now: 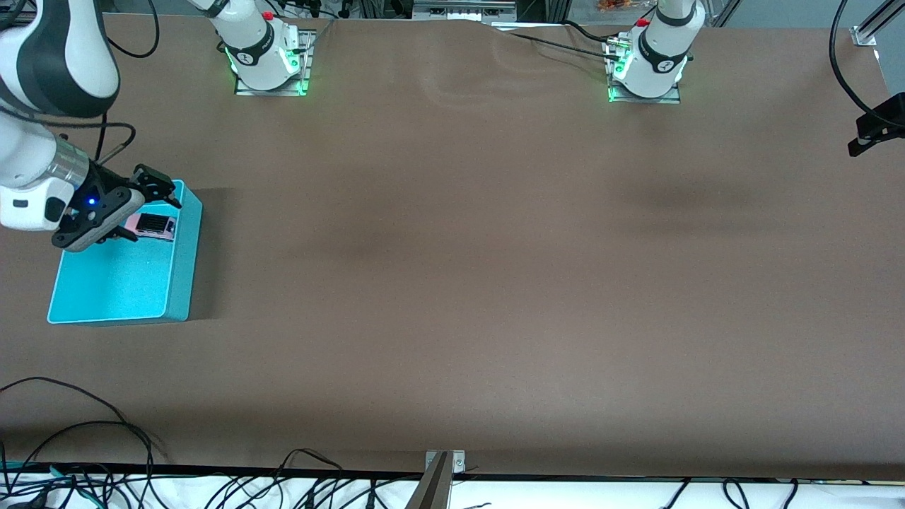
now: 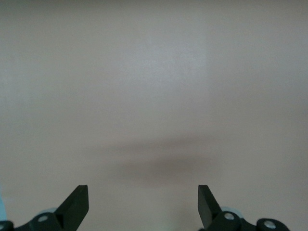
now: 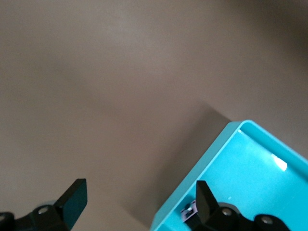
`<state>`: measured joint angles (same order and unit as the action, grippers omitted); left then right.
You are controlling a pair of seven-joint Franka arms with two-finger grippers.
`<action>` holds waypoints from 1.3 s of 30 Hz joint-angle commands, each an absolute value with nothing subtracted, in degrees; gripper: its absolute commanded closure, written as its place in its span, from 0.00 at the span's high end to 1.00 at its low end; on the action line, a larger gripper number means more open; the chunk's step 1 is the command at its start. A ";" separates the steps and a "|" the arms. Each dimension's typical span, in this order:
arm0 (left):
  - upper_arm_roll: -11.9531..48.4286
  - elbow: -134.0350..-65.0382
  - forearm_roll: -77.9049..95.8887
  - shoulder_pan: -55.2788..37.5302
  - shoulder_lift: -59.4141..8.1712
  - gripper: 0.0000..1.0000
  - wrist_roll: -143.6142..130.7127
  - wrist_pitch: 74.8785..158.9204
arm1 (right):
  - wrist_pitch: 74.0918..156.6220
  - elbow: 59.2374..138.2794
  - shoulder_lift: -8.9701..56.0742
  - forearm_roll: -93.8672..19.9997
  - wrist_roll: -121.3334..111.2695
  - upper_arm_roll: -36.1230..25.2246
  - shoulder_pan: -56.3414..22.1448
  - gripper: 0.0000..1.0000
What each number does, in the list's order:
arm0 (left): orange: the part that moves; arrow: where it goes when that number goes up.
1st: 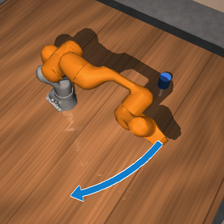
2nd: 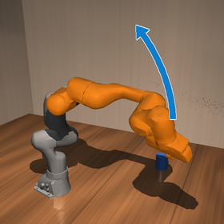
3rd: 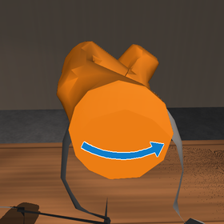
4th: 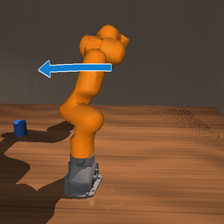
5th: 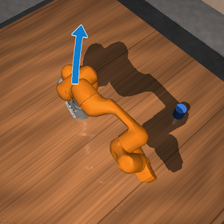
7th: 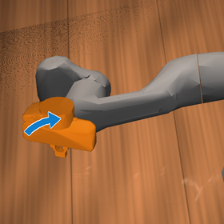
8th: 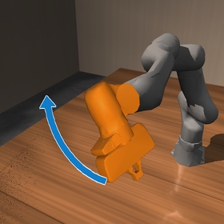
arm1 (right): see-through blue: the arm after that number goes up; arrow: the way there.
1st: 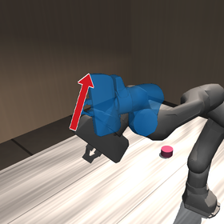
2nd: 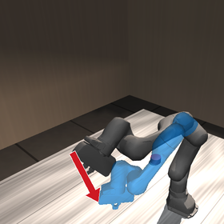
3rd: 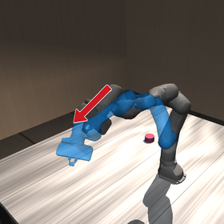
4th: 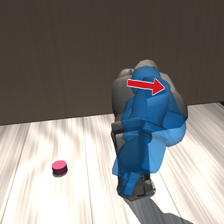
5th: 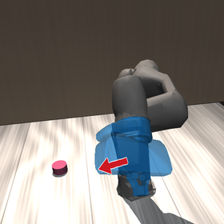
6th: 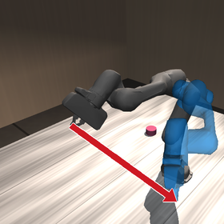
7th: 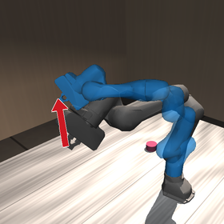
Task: Wind and store pink jeep toy
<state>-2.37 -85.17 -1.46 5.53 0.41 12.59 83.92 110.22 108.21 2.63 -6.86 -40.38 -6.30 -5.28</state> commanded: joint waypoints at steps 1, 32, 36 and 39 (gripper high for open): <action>-2.46 -83.58 -0.53 5.54 -0.09 1.00 12.30 82.62 | 104.42 104.69 0.79 -5.10 -29.54 -4.31 -4.13 1.00; -2.55 -83.50 -0.70 6.15 0.09 1.00 12.66 82.53 | 88.24 91.49 -0.97 -0.61 -3.16 -3.25 -3.87 1.00; -2.64 -83.50 -0.79 6.15 0.09 1.00 12.66 82.53 | 88.94 91.58 -0.97 -0.79 -0.19 -2.90 -3.87 1.00; -2.72 -83.50 -1.05 6.15 0.18 1.00 12.66 82.53 | 88.86 91.58 -0.88 -0.70 3.33 -2.29 -3.87 1.00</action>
<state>-2.65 -85.17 -1.46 5.84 0.41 12.59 83.92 89.90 92.82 -1.07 -1.48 -1.76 -3.52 -4.10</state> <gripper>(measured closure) 0.000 0.000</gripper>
